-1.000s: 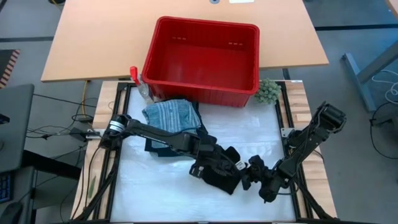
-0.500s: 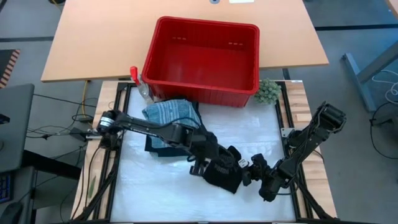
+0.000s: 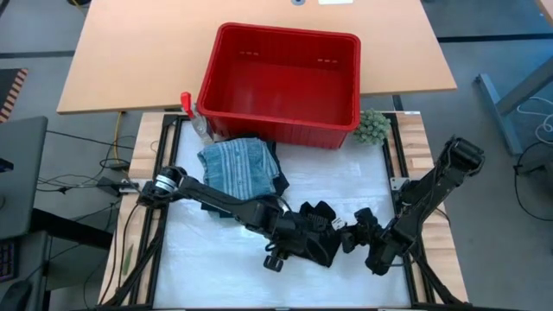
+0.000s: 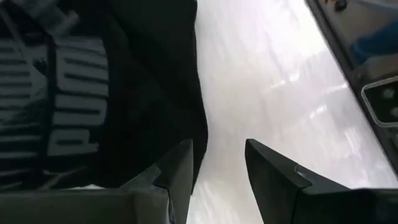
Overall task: Fold laundry
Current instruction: Fold the black boxer from the red laundry bin, then stack the black boxer on the blue shirt
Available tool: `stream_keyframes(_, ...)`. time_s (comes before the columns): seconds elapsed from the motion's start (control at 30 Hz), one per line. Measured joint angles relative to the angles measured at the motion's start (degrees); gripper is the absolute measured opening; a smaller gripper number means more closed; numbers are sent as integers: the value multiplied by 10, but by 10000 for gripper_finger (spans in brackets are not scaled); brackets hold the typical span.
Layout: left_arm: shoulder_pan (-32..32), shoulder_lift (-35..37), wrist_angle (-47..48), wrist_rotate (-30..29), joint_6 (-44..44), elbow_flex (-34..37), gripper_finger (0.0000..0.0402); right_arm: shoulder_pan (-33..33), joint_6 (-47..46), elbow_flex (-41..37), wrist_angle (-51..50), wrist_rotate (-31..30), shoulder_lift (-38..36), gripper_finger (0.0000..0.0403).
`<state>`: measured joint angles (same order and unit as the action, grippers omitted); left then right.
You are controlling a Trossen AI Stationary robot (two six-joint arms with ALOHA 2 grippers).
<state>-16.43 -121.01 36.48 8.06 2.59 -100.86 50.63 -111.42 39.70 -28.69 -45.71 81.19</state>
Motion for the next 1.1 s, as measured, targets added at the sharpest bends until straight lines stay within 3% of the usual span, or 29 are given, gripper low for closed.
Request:
stream_keyframes(0.23,14,0,-18,-40,-4,-1,134,-8,120,0,-57,38,-105,131)
stream_keyframes(0.47,50,-9,-35,-42,-18,-2,134,-49,382,18,6,73,-183,132)
stream_keyframes(0.7,86,-42,-36,-43,-26,-1,134,-144,589,18,121,222,-133,139)
stream_keyframes(1.1,103,-51,-43,-90,-65,-1,127,-264,652,17,111,327,-46,209)
